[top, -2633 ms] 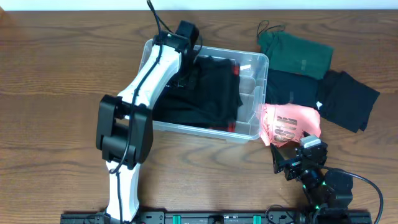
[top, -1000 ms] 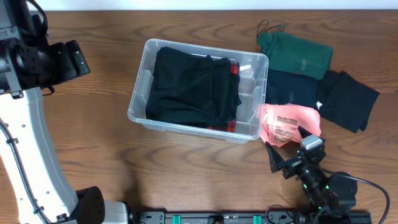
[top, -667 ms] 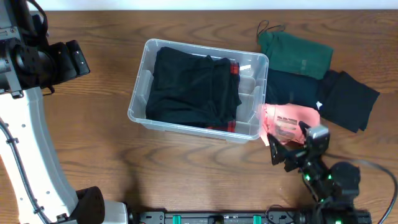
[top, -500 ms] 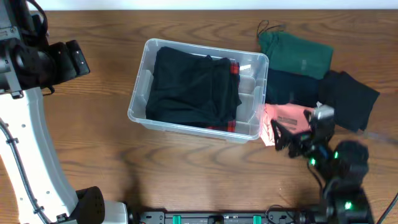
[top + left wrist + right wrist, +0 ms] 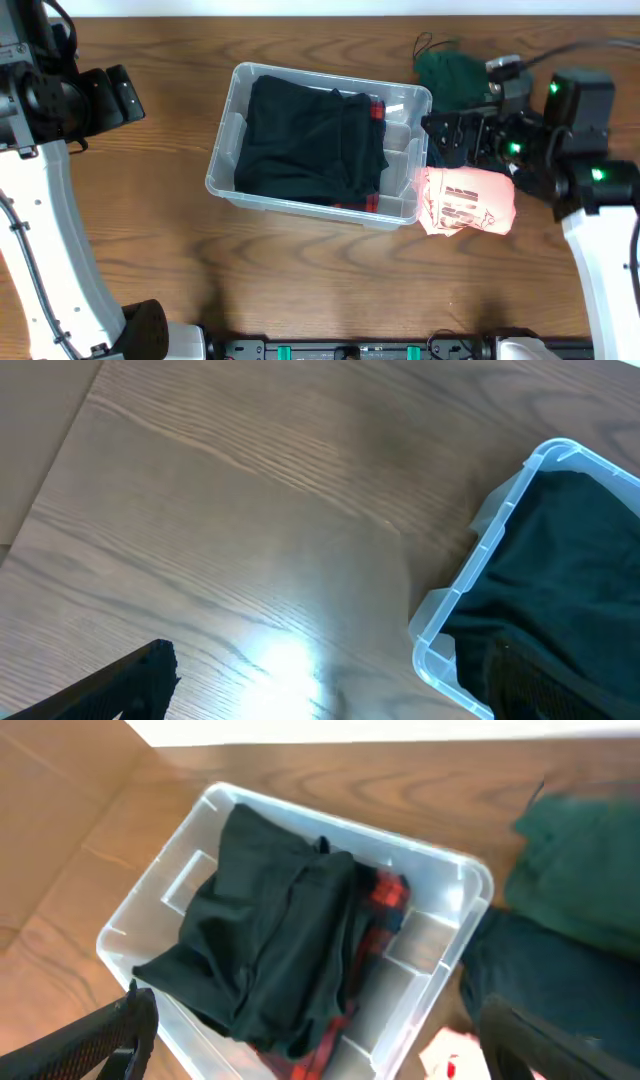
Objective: Pack container
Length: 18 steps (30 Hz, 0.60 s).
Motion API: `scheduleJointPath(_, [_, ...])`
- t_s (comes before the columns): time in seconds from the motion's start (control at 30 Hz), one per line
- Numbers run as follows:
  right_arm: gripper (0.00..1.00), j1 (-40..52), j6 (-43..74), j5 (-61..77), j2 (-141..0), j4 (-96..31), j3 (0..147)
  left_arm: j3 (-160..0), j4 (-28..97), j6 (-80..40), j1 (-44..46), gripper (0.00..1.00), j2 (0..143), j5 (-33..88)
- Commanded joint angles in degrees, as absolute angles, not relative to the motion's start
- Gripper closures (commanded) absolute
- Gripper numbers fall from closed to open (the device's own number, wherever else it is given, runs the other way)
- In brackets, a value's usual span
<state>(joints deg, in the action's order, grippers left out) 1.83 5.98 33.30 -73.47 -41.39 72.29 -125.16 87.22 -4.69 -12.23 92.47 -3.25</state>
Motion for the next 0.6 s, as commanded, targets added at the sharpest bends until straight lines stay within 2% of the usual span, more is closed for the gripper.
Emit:
scheduleJointPath(0.0, [0.01,1.56,9.06,29.26,-77.56,-44.12,74.87,-124.73,87.42,-4.99,-12.47,0.02,92.03,-3.7])
scheduleJointPath(0.07, [0.01,1.56,10.48,23.03,-79.13,-47.16,75.68,-124.73,87.42,-4.99,-12.47,0.02,92.03,-3.7])
scheduleJointPath(0.1, [0.05,1.56,10.76,19.68,-79.53,-48.64,75.75,-124.73,87.42,-4.99,-12.47,0.02,92.03,-3.7])
scheduleJointPath(0.23, [0.52,1.52,12.64,14.28,-79.53,-52.51,75.75,-124.73,87.42,-4.99,-12.47,0.02,92.03,-3.7])
scheduleJointPath(0.33, [0.73,1.85,12.91,14.41,-80.09,-55.35,75.66,-124.73,87.42,-4.99,-12.47,0.02,92.03,-3.7])
scheduleJointPath(0.5, [0.98,3.18,13.32,14.31,-83.02,-58.41,75.64,-124.73,87.42,-4.99,-12.47,0.02,92.03,-3.7])
scheduleJointPath(0.57, [0.99,3.64,14.22,14.35,-84.88,-59.83,75.64,-124.73,87.42,-4.99,-12.47,0.02,92.03,-3.7])
